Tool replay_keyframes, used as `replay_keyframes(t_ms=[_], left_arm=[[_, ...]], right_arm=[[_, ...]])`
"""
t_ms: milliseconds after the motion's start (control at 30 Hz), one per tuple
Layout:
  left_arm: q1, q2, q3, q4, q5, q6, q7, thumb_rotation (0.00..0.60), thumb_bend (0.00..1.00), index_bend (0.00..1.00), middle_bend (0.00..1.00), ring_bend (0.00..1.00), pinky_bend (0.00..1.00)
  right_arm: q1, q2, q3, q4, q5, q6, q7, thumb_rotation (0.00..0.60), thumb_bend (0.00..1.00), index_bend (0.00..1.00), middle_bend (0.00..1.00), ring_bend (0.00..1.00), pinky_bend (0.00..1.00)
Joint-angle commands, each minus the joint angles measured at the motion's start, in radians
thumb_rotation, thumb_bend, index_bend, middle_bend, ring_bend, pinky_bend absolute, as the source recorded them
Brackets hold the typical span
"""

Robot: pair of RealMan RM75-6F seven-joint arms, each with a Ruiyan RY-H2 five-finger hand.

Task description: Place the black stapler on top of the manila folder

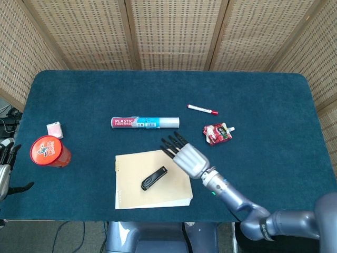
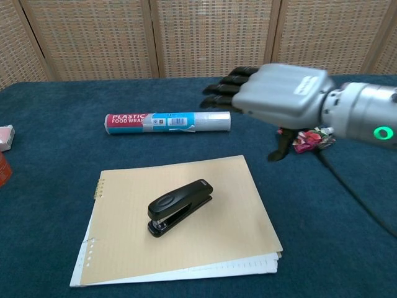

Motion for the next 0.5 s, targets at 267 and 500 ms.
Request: replay_keyframes(t_ms=[267,500], left_arm=[[0.025,-0.006,0.024,-0.016,0.071,0.057,-0.001,0.6,0.0,0.0,0.0,0.0,0.0],[0.052,-0.012,0.033,0.014,0.136,0.117,-0.075,0.6,0.0,0.0,0.0,0.0,0.0]], right_arm=[[-0.329,0.218,-0.059,0.037,0.021,0.319,0.286,0.6,0.0,0.0,0.0,0.0,0.0],[-0.489,0.232,-0.098,0.041,-0.043,0.445,0.406,0.6,0.0,0.0,0.0,0.0,0.0]])
